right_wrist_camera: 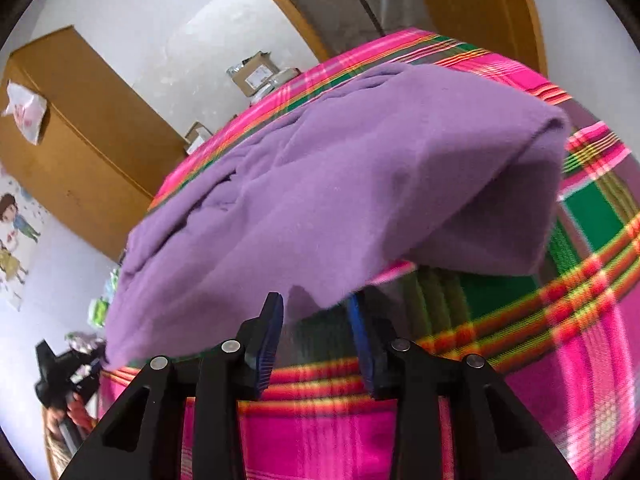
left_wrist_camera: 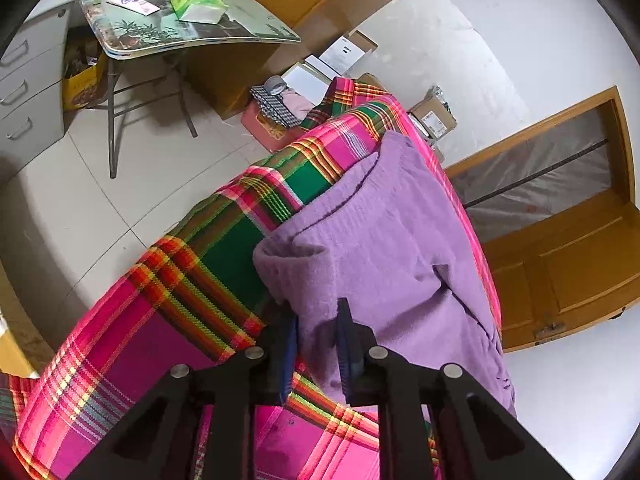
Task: Fold clothes
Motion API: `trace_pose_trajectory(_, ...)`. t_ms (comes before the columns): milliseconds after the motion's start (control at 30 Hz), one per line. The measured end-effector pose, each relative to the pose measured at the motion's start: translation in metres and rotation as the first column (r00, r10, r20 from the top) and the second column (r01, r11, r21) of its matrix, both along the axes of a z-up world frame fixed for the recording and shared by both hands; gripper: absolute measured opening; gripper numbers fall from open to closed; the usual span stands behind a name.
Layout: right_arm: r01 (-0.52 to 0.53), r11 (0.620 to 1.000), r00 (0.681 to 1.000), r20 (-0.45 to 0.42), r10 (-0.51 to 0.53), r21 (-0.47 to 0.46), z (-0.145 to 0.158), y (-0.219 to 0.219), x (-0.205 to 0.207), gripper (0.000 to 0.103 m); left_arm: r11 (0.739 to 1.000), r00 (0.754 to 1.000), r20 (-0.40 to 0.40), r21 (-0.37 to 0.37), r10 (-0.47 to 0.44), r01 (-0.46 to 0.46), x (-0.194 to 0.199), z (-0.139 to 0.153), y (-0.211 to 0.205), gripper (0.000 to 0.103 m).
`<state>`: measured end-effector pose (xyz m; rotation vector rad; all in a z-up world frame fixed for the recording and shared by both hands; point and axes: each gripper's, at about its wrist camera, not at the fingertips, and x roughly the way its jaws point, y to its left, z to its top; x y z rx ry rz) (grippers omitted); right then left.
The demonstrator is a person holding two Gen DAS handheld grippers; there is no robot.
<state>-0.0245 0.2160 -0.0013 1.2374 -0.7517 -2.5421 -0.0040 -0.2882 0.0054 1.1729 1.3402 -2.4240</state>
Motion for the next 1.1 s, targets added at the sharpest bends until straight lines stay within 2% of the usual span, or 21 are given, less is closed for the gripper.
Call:
trace_pose_trajectory(167,-0.027,0.999,1.0,-0.011,0.026,-0.046,-0.004,-0.014,-0.017,0.036,1.0,1.0,0.0,0.02,0.004,-0.004,-0.002,-0.001,-0.003,0.018)
trace_pose_trajectory(300,-0.032,0.998,1.0,-0.002,0.032,-0.06,-0.006,-0.023,-0.025,0.005,1.0,1.0,0.002,0.01,0.007,-0.007,-0.004,0.0,-0.003,0.018)
trace_pose_trajectory(467,-0.042,0.998,0.999,-0.035,0.04,-0.056,0.003,-0.021,-0.017,0.003,0.999,1.0,-0.002,0.022,0.031,-0.031,-0.002,-0.001,-0.005,0.007)
trace_pose_trajectory(800,-0.041,0.993,0.993,-0.116,0.028,-0.111,0.032,0.0,0.017,0.003,0.999,0.998,-0.052,0.023,0.043,-0.041,0.019,0.017,0.002,0.004)
trace_pose_trajectory(1100,-0.046,0.991,0.991,-0.127,0.03,-0.126,0.036,0.008,0.045,0.003,0.999,0.997,-0.064,0.025,0.048,-0.046,0.049,0.021,0.007,0.004)
